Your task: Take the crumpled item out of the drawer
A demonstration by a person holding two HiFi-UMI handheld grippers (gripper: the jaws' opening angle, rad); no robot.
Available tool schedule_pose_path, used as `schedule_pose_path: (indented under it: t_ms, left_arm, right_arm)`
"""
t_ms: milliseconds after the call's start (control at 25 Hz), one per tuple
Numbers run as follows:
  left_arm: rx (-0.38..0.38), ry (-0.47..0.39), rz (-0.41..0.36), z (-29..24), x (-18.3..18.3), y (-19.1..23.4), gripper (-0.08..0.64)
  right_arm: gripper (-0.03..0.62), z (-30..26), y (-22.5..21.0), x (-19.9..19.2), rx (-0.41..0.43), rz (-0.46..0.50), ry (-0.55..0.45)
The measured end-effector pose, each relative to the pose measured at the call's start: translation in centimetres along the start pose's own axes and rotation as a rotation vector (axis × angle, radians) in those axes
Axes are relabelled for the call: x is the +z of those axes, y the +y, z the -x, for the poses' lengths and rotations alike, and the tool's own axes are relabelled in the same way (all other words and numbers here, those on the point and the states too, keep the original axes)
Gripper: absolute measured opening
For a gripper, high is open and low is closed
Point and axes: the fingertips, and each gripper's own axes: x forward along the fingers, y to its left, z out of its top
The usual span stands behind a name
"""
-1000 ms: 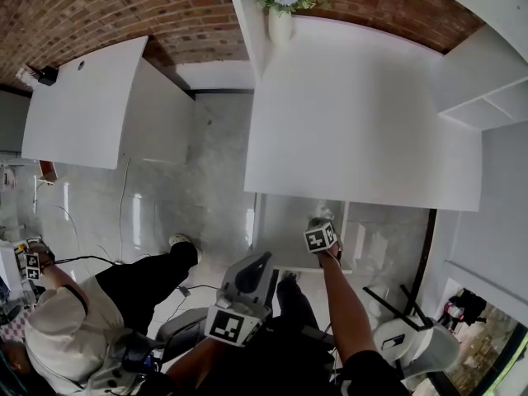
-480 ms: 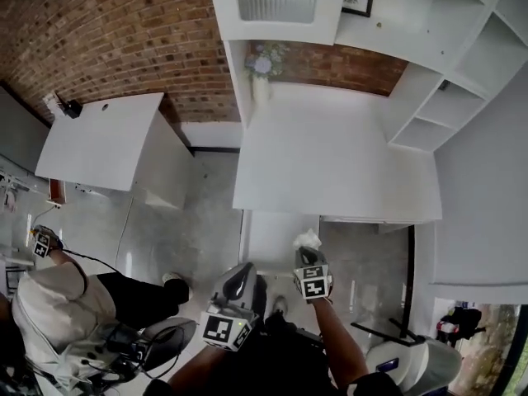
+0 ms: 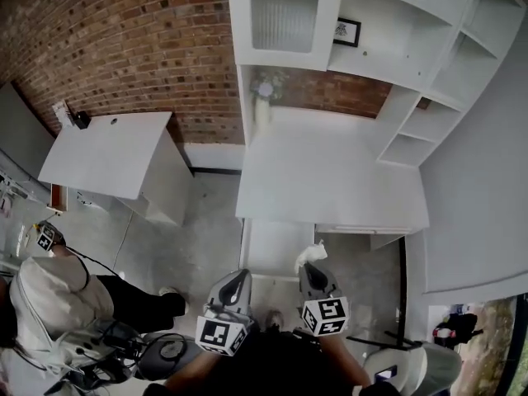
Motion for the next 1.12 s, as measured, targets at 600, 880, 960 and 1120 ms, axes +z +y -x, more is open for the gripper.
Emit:
schedule_pose_path:
  t_ms: [600, 880, 960, 1120]
  left_arm:
    - [-0.050, -0.030, 0.005, 3.0, 1.1, 1.8, 0.017]
    - [-0.067, -0.031, 0.016, 3.9, 0.8, 1.8, 0.017]
    - [-0.065, -0.034, 0.024, 4.0, 0.8, 2.0, 0.017]
    - [-0.070, -0.040, 0.027, 4.1, 1.0, 1.8, 0.017]
  right_arm:
    - [0.020, 5.0, 5.8, 3.6, -0.058, -0.013, -0.090]
    - [0.020, 5.9, 6.5, 3.4, -0.079, -0.012, -0.099]
    - [0.020, 6.0, 6.7, 3.3, -0.077, -0.013, -0.101]
    - [0.020, 6.4, 6.8, 3.2, -0.081, -0.014, -0.098]
